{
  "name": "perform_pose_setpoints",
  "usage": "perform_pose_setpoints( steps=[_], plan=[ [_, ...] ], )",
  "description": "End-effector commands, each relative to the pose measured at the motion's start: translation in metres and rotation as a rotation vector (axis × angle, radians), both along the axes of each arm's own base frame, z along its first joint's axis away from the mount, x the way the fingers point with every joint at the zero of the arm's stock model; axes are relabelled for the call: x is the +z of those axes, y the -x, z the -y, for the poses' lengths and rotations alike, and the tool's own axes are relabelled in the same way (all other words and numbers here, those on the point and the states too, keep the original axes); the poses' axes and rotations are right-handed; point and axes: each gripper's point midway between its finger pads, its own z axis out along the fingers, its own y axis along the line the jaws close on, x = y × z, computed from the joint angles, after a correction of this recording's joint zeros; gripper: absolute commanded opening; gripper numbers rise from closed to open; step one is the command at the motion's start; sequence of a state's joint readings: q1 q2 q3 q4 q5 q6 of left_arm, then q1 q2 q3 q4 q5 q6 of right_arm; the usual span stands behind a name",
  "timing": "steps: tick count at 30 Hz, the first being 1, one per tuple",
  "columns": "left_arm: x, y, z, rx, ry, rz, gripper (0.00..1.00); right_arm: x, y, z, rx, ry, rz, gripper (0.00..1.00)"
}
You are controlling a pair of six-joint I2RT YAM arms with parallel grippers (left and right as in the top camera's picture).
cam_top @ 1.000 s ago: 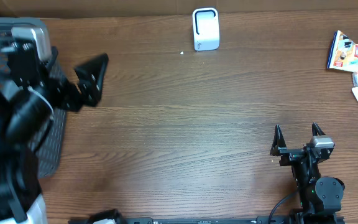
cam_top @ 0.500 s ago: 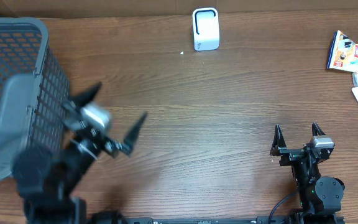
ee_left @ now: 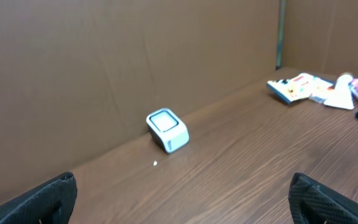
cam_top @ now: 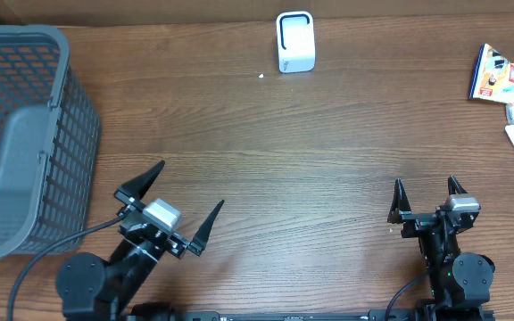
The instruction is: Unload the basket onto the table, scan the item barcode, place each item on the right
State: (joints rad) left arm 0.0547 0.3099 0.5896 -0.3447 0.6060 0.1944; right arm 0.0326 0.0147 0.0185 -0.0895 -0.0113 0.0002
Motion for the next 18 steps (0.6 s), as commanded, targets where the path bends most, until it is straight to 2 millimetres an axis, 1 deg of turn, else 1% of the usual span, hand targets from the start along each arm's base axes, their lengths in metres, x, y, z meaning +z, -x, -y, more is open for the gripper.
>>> perform_pose_setpoints(
  steps=[1,2,4,7,12,13,16,18],
  plan=[
    [-0.014,-0.002,-0.011,0.092,-0.024,0.041,1.0,-0.001,0.0,0.001,-0.005,0.005,0.007,1.0],
    [-0.017,-0.003,-0.015,0.121,-0.021,0.056,1.0,-0.001,0.0,0.001,-0.005,0.005,0.007,1.0],
    [-0.017,-0.009,-0.028,0.214,0.045,0.09,1.0,-0.001,0.0,0.001,-0.005,0.005,0.007,1.0],
    [-0.018,-0.017,-0.056,0.382,0.198,0.124,1.0,-0.001,0.0,0.001,-0.005,0.005,0.007,1.0],
    [-0.029,-0.024,-0.076,0.497,0.283,0.137,1.0,-0.001,0.0,0.001,-0.005,0.005,0.007,1.0],
    [-0.032,-0.025,-0.083,0.539,0.306,0.132,1.0,-0.001,0.0,0.001,-0.005,0.005,0.007,1.0],
    [-0.04,-0.026,-0.099,0.633,0.342,0.117,1.0,-0.001,0.0,0.001,-0.005,0.004,0.007,1.0],
    [-0.043,-0.026,-0.106,0.675,0.341,0.115,1.0,-0.001,0.0,0.001,-0.005,0.004,0.007,1.0]
  ],
)
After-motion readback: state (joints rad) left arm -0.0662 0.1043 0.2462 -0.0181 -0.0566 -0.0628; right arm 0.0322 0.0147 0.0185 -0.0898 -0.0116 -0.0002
